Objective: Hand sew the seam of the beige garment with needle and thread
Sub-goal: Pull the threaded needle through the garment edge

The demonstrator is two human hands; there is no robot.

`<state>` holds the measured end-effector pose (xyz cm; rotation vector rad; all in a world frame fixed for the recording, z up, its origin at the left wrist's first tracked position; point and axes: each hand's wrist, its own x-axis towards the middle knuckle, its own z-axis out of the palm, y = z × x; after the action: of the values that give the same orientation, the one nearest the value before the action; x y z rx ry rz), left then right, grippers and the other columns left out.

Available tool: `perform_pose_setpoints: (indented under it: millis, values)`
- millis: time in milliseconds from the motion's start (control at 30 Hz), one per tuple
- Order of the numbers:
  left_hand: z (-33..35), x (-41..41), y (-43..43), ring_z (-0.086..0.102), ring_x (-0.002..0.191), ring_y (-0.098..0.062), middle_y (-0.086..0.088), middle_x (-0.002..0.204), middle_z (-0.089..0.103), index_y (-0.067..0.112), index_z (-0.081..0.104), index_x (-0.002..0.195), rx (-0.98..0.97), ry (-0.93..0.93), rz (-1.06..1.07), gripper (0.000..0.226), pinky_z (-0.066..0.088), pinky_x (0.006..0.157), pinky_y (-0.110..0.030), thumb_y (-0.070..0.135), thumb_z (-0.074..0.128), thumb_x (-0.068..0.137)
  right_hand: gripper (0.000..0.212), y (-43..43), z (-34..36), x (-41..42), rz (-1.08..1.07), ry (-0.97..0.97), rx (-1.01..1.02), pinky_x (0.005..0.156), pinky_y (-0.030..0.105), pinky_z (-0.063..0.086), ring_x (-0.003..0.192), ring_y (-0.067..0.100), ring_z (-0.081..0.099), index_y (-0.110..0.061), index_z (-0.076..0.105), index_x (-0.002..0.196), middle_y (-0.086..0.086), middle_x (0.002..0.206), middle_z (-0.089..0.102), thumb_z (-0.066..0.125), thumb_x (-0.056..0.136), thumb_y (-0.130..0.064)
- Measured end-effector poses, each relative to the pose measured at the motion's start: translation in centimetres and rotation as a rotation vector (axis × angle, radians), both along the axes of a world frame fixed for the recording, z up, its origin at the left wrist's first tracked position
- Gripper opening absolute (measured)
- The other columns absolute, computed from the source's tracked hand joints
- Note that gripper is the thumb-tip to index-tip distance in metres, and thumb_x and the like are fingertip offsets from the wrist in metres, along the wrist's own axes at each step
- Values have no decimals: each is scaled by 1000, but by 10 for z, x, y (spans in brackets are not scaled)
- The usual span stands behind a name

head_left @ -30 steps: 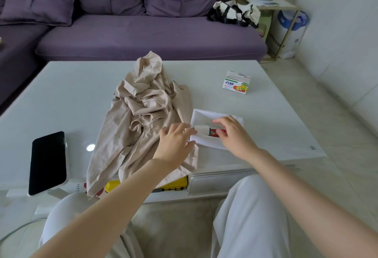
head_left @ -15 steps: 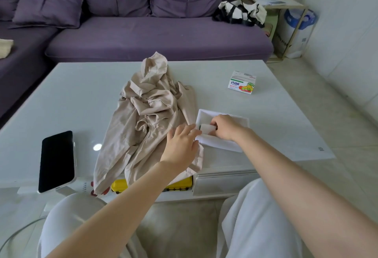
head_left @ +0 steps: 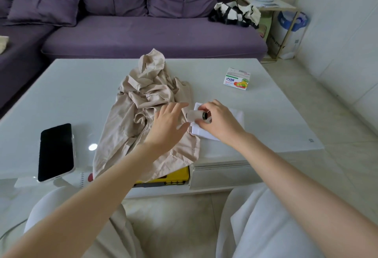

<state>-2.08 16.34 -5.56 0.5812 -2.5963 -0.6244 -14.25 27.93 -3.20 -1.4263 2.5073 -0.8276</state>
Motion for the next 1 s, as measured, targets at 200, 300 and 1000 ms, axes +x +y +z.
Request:
perform_pose_setpoints:
  millis: [200,300,1000]
  values:
    - [5,16,5,40,121,-17,5,121,56,20,53,125,-69,-17,-172,40,23,103,-31,29,64,87,34,16,2,19,133,79,61,71,19,41,96,22,56,-8,58,118,3,112,51,65,87,-22]
    - [1,22,11,41,117,-15,6,117,58,19,54,117,-45,-26,-167,40,25,99,-28,30,70,82,32,21,1,29,160,57,50,79,26,41,95,22,56,-7,60,115,4,109,52,66,86,-18]
    - [-24,43,-25,51,102,-20,-2,103,57,19,53,115,332,-11,-197,26,41,93,-37,13,59,91,6,-9,-30,46,-80,-746,-306,64,19,55,68,6,69,-12,65,89,4,78,69,62,90,-7]
